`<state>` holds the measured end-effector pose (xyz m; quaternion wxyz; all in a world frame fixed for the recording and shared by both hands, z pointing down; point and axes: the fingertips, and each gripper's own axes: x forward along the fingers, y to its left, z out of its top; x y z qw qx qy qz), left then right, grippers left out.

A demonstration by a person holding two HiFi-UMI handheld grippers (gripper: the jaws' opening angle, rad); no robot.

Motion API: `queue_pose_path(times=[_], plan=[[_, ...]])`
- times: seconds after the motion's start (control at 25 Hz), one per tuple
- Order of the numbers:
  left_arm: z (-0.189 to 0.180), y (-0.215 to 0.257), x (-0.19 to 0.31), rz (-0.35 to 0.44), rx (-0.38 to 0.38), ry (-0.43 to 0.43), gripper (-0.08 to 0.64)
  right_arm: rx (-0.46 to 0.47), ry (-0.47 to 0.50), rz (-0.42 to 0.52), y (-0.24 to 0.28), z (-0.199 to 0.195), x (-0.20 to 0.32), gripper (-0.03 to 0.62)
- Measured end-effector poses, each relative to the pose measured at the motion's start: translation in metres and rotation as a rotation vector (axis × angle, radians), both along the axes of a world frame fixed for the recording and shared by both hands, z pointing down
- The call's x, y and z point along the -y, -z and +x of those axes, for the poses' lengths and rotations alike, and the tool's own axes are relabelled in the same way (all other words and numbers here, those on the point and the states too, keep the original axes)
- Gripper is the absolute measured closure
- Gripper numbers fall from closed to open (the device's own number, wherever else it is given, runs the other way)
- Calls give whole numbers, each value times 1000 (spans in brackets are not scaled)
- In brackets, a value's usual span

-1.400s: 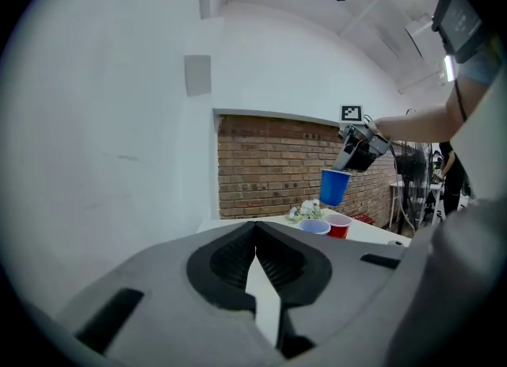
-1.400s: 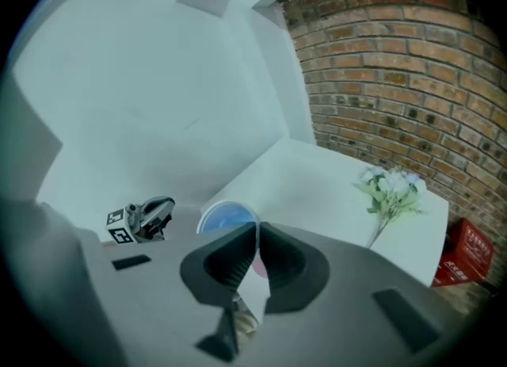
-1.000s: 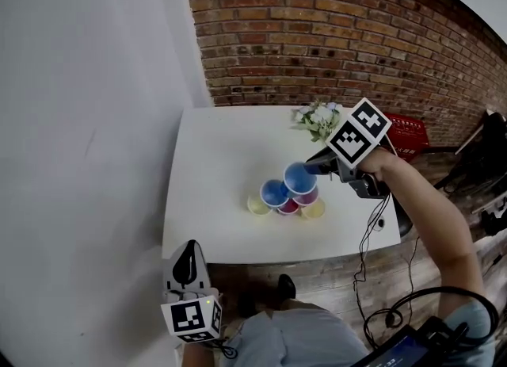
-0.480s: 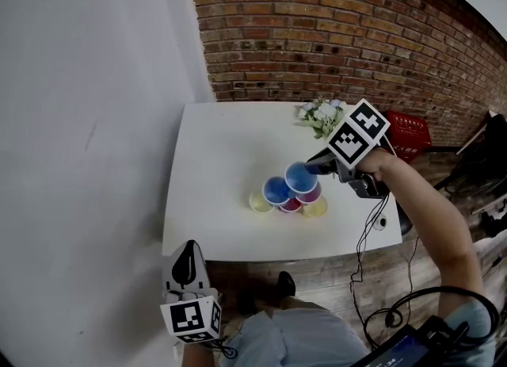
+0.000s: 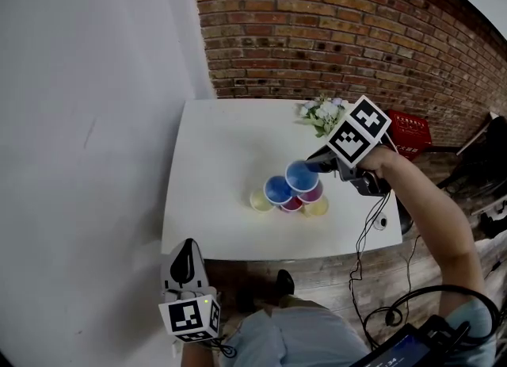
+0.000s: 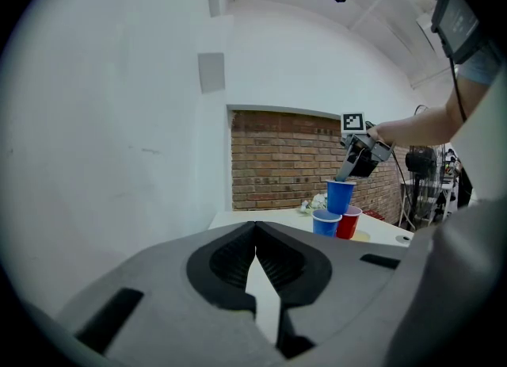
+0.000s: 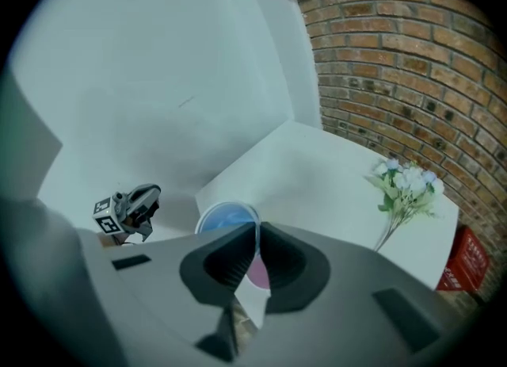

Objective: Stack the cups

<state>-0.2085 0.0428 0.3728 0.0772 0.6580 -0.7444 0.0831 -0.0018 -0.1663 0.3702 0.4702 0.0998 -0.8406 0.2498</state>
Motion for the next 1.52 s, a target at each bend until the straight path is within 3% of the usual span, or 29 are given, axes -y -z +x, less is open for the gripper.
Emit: queue_pose_path(times=[0.8,1.52], plan=[[-2,-1,0,0,-4,-1,551,-12,3,5,-4,4,3,541],[-5,-5,0,4,-8,5,551,-15,29,23,7,1,3,568]])
